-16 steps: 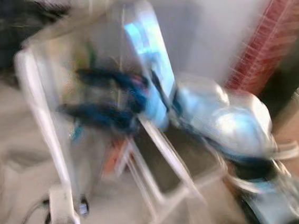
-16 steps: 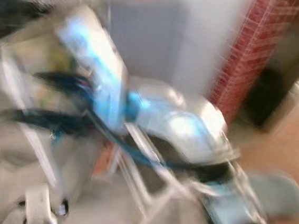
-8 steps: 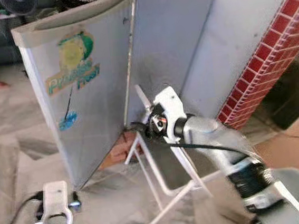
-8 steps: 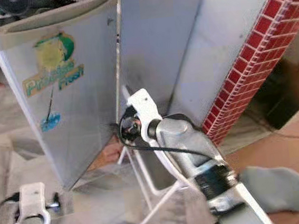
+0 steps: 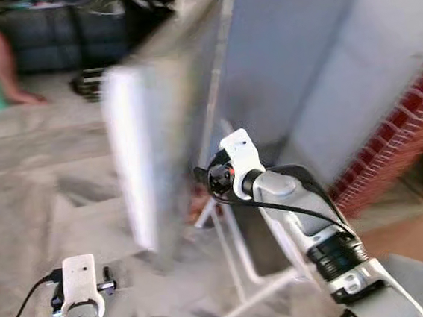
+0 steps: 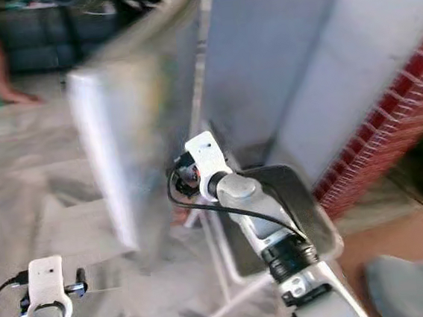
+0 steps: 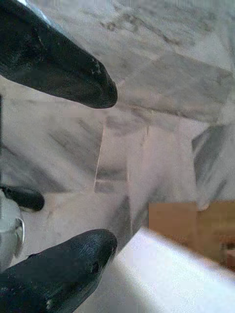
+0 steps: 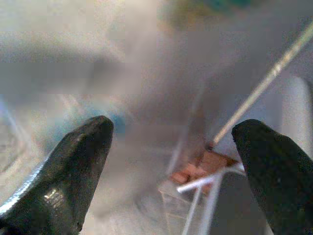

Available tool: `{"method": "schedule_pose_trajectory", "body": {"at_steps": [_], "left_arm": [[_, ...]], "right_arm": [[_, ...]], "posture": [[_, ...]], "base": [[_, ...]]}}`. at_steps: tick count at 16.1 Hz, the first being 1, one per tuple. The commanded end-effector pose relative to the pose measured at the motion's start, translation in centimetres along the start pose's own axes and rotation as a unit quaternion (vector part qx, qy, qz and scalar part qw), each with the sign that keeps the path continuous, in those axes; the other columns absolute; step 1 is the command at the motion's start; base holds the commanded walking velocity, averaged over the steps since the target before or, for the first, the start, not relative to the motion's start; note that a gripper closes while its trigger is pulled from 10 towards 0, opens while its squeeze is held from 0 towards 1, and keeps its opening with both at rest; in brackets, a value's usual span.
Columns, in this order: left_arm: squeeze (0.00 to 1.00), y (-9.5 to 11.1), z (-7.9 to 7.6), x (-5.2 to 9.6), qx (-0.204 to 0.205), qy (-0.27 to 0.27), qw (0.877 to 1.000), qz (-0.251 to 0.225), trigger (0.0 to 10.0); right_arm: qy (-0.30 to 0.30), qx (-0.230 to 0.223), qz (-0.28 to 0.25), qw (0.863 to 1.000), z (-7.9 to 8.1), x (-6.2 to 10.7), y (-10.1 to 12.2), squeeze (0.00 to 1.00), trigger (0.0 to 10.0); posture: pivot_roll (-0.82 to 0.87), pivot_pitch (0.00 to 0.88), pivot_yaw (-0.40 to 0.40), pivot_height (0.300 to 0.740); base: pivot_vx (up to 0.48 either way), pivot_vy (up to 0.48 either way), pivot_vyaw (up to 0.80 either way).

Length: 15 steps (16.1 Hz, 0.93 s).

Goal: Restocking fridge

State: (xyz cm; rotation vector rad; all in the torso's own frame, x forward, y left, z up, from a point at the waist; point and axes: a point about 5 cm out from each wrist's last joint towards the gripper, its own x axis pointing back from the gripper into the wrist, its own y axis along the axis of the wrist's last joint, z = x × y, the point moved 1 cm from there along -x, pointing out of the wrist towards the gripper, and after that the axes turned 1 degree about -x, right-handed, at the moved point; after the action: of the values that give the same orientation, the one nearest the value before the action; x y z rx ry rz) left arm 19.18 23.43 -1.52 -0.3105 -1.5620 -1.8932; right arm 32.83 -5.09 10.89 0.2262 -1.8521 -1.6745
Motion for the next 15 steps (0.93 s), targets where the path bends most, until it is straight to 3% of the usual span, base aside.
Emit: {"method": "schedule_pose_trajectory", "body": {"at_steps": [1,4,5,7,9,10,11,12,13,15], "left_arm": [[0.0,1.1,-0.1,0.0,-0.01,-0.001,1.0,-0.021,10.0],[0.0,1.6,-0.3,0.2,-0.019,-0.005,1.0,-0.024,10.0],[0.0,1.7,-0.5,0.1,-0.016,-0.005,1.0,-0.022,10.0],[0.0,1.8,-0.5,0.2,-0.013,-0.003,1.0,-0.02,10.0],[0.0,1.9,-0.7,0.1,-0.014,-0.004,1.0,-0.019,10.0],[0.0,2.0,-0.7,0.1,-0.016,-0.007,1.0,-0.019,10.0],[0.0,2.1,-0.7,0.0,-0.016,-0.006,1.0,-0.019,10.0],[0.0,2.2,-0.7,0.0,-0.015,-0.004,1.0,-0.02,10.0],[0.0,2.7,-0.5,0.0,-0.012,0.003,0.999,-0.035,10.0],[0.0,2.8,-0.5,0.1,-0.014,0.001,0.999,-0.039,10.0]], "right_arm": [[-0.004,-0.003,-0.017,1.0,0.0,-0.3,0.9,0.0,10.0],[0.023,0.027,-0.031,0.999,2.9,-1.6,2.2,0.0,10.0],[0.061,0.011,-0.039,0.997,4.7,-1.8,3.1,0.0,10.0],[0.088,0.013,-0.053,0.995,5.8,-1.8,4.2,0.0,10.0],[0.221,-0.053,-0.053,0.972,9.1,-0.8,5.5,0.0,10.0],[0.319,-0.052,-0.06,0.945,11.2,0.6,5.9,0.0,10.0],[0.328,-0.028,-0.067,0.942,11.4,0.9,5.9,0.0,10.0],[0.295,-0.012,-0.068,0.953,10.5,0.4,5.7,0.0,10.0],[0.204,0.002,-0.054,0.978,6.9,-0.9,4.1,0.0,10.0],[0.163,-0.006,-0.023,0.986,4.8,-0.9,1.8,0.0,10.0]], "posture": [[0.23,0.0,-0.13,0.74],[0.23,0.0,-0.129,0.74],[0.23,0.0,-0.134,0.74],[0.23,0.0,-0.139,0.74],[0.23,0.0,-0.147,0.74],[0.23,0.0,-0.149,0.74],[0.23,0.0,-0.15,0.74],[0.23,0.0,-0.151,0.74],[0.23,0.0,-0.148,0.74],[0.23,0.0,-0.142,0.74]], "base": [[0.0,0.48,0.0],[0.0,0.0,0.0],[0.0,0.0,0.0],[0.0,0.0,0.0],[0.0,0.0,0.0],[0.0,0.0,0.0],[0.0,0.0,0.0],[0.0,0.0,0.0],[0.0,0.0,0.0],[0.0,0.0,0.0]]}}
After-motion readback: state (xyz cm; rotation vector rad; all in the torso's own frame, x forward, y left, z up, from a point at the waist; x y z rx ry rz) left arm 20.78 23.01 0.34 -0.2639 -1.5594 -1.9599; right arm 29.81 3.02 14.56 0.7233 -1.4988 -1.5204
